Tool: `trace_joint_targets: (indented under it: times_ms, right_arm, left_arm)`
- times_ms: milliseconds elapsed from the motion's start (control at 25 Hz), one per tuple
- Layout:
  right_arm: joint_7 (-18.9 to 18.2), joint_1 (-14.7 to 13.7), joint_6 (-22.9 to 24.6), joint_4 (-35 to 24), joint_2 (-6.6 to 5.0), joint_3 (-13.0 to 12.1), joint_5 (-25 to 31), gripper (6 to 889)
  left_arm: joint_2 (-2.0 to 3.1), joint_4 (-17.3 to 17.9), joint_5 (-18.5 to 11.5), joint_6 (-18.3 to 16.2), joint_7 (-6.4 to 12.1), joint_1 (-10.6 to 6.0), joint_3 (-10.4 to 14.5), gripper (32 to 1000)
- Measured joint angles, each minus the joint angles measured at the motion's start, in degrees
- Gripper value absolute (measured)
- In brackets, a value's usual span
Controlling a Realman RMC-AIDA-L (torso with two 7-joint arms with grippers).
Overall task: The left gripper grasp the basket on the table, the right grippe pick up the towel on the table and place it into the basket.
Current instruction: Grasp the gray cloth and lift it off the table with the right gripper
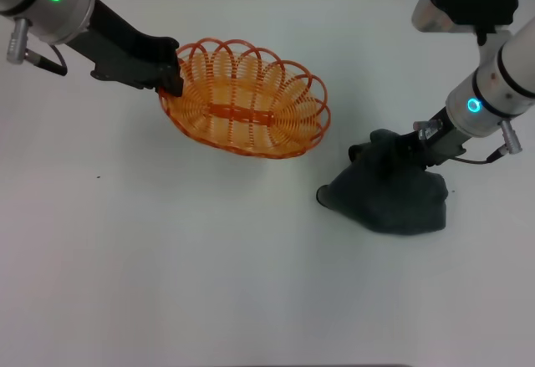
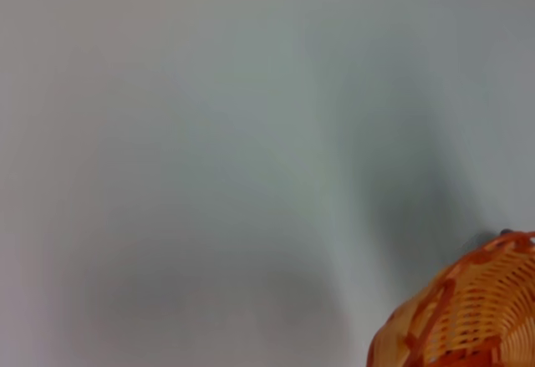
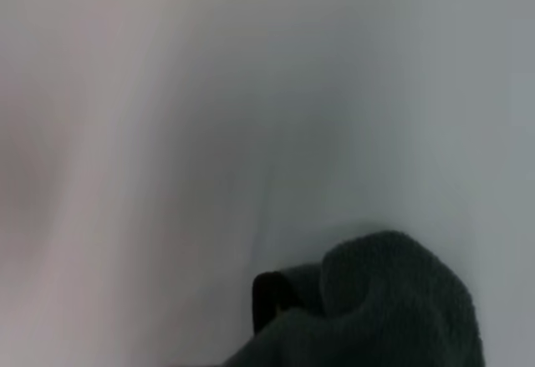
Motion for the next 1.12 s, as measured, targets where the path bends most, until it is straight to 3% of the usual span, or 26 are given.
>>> trace_joint_targets:
  times_ms: [400, 640, 840, 1120]
  right_arm:
    - [0.4, -0.2, 0.0, -0.6, 0.11, 0.3, 0.0, 414]
    - [0.5, -0.6, 1.9, -2.8, 0.33, 0.4, 0.2, 299]
    - [1.9, -3.6, 7.0, -11.7, 0.69, -0.1, 0.1, 210]
    - [5.0, -9.6, 14.5, -27.6, 0.89, -1.6, -0.1, 165]
  left_arm:
    - [0.18, -0.1, 0.0, 0.1, 0.01, 0.47, -0.3, 94]
    - [0.25, -0.1, 0.0, 0.0, 0.01, 0.97, -0.4, 94]
    - [0.37, -0.1, 0.0, -0.1, 0.01, 1.29, -0.5, 94]
    - [0.44, -0.1, -0.6, -0.1, 0.01, 1.89, -0.7, 94]
